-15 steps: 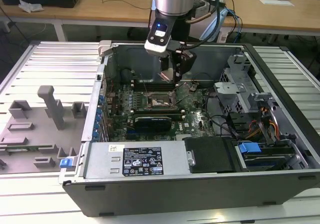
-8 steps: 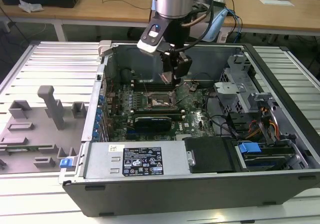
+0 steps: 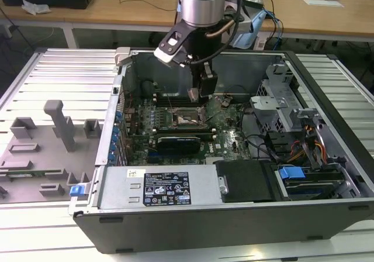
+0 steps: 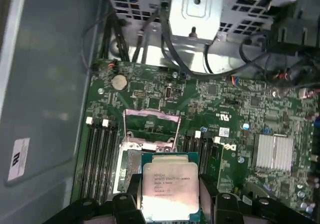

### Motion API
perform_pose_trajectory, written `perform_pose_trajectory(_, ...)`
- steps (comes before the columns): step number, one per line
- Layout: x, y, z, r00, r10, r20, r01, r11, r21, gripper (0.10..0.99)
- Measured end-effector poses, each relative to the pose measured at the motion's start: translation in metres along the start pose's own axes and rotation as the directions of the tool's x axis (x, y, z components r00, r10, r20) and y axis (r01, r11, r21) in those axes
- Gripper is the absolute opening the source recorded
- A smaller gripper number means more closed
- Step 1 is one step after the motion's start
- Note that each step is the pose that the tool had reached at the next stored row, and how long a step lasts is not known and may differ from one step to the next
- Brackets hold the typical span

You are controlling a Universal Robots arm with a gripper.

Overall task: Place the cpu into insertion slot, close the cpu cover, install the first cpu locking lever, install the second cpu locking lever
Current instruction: 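Place the cpu into insertion slot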

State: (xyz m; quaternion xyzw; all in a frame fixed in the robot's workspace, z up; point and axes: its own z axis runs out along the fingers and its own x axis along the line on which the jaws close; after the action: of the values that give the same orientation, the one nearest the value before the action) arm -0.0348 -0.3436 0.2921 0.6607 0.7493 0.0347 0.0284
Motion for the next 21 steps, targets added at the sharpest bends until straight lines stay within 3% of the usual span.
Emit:
perform_pose_trajectory(4,0.0036,-0.0028,0.0103,0.9998,0.021,0.0018,-0.021,0.9998,0.000,0.541)
perform_pose_trajectory(8,0.0075,-0.0097,0.0267,0.9973,0.073,0.0066,-0.073,0.9973,-0.001,0.541)
perform_pose_trajectory(12,0.0106,-0.0147,0.0352,0.9960,0.089,0.0081,-0.089,0.9960,-0.001,0.541)
perform_pose_trajectory(16,0.0126,-0.0207,0.0497,0.9948,0.102,0.0091,-0.102,0.9948,-0.001,0.541)
perform_pose_trajectory(21,0.0126,-0.0221,0.0610,0.9944,0.106,0.0094,-0.106,0.9944,-0.001,0.541)
